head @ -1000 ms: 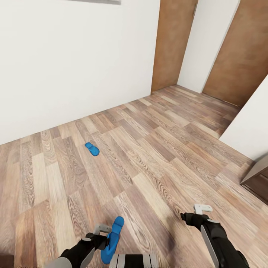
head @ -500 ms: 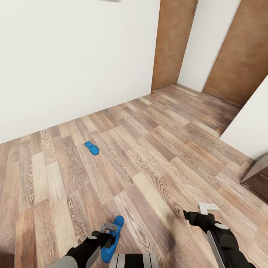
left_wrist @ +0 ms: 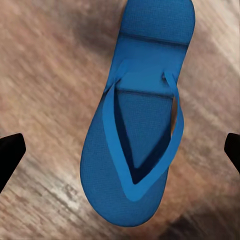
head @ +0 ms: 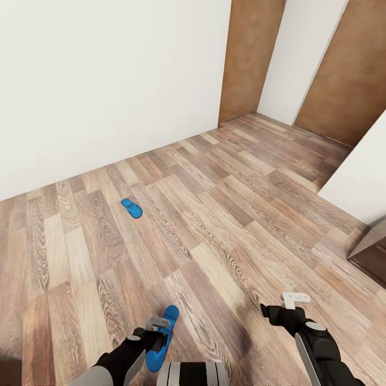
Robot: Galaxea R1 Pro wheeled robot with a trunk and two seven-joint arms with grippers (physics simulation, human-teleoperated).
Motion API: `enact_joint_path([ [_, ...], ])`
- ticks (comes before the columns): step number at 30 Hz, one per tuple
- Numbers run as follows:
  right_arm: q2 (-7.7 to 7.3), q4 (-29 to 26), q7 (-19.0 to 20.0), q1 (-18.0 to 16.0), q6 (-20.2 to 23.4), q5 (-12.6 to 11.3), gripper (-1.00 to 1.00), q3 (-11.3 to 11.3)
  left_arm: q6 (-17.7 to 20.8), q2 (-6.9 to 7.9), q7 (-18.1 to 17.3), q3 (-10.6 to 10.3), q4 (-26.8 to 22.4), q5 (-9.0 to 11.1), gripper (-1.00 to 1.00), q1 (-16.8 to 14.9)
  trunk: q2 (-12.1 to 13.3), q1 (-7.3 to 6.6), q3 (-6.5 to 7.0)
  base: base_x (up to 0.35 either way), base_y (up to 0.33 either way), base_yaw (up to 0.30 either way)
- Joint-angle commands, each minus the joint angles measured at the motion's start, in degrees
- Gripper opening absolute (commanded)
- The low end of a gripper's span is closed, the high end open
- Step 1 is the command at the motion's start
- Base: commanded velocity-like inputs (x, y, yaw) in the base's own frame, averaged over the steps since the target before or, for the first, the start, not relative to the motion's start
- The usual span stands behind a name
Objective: In the bedroom, move the book from the bed onto either nightstand, and place the two sandals side by side next to the bed.
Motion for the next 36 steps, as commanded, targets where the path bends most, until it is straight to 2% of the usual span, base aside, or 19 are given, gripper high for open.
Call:
enact_joint_path([
  [1, 0.00, -0.1, 0.1, 0.0, 0.3, 0.0, 1.00, 0.0, 0.3, 0.03, 0.1, -0.2, -0.1, -0.1, 1.00, 0.0, 0.0, -0.01, -0.04, 0.000, 0.000, 0.000],
  [7, -0.02, 0.0, 0.1, 0.0, 0.3, 0.0, 1.00, 0.1, 0.2, 0.05, 0.1, -0.2, -0.2, -0.1, 1.00, 0.0, 0.0, -0.01, -0.04, 0.000, 0.000, 0.000],
  [20, -0.07, 0.0, 0.1, 0.0, 0.3, 0.0, 1.00, 0.1, 0.3, 0.05, 0.0, -0.3, -0.3, -0.1, 1.00, -0.1, -0.2, 0.32, -2.93, 0.000, 0.000, 0.000],
  [36, -0.05, -0.5, 0.2, 0.0, 0.2, -0.1, 1.00, 0.2, 0.2, 0.07, -0.1, -0.4, -3.2, -0.1, 1.00, -0.1, -0.2, 0.32, -2.93, 0.000, 0.000, 0.000],
])
